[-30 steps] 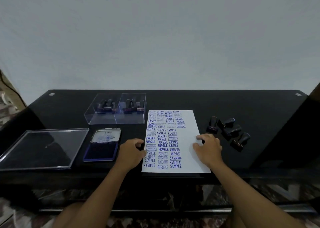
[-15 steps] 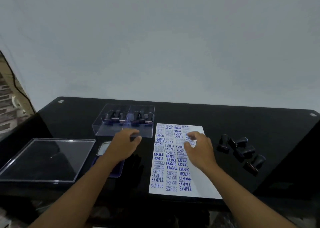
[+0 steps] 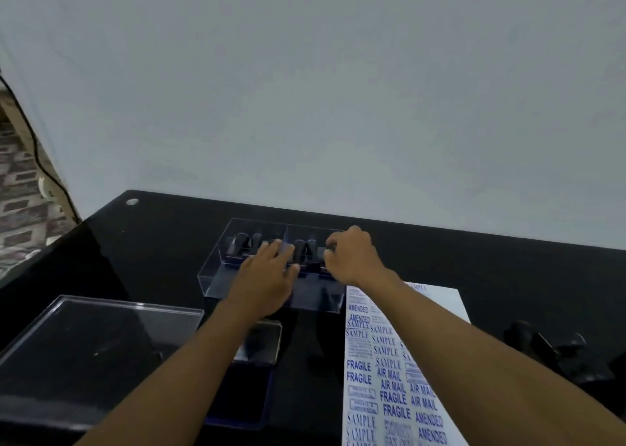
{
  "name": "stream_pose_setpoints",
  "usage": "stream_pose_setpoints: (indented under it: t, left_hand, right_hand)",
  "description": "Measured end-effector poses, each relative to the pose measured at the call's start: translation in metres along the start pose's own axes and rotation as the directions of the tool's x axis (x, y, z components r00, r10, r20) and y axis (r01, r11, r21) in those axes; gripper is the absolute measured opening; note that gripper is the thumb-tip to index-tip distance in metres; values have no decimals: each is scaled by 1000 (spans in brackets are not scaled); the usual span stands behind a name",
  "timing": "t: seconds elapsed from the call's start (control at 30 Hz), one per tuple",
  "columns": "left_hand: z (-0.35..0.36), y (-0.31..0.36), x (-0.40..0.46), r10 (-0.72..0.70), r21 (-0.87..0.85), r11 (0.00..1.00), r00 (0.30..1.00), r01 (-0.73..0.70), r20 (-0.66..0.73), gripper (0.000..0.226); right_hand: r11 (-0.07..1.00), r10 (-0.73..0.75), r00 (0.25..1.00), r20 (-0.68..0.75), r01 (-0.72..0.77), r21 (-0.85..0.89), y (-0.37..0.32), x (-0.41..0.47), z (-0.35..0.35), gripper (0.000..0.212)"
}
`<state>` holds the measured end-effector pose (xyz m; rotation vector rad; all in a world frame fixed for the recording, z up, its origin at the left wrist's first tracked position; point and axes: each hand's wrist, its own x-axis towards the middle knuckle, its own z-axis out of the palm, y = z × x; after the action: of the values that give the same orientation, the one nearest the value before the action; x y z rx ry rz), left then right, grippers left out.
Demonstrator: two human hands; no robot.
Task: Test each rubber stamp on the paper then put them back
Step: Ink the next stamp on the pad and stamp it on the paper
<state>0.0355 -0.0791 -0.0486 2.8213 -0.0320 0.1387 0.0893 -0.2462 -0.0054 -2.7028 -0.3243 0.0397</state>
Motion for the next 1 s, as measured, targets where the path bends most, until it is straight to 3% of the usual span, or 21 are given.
stream_pose_setpoints:
  t: [0.17,0.37,0.77,0.87,1.0]
  left_hand:
    - [17,-5,-2,4,89,996,996,4,-90,52]
    - [19,-7,-3,17,104,995,993,-5,-114,51]
    - [17,-5,-6,3,100,995,995,7,-95,52]
    - [16,-3,-6,1,109,994,995,10,-97,60]
    - [16,-4,-6,5,114,993,996,6,-94,53]
  right_hand:
    - [974,51,998,32,-42,-222,9,40,15,41]
    - [968,88,995,54,-72,-241,11,54,22,43]
    - [940,-60,998,-31,46,-337,-3,42,7,28]
    - [951,-58,998,12,59,-303,-6,38,7,26]
    - [984,-5,1000,18,8,-177,-9,42,3,21]
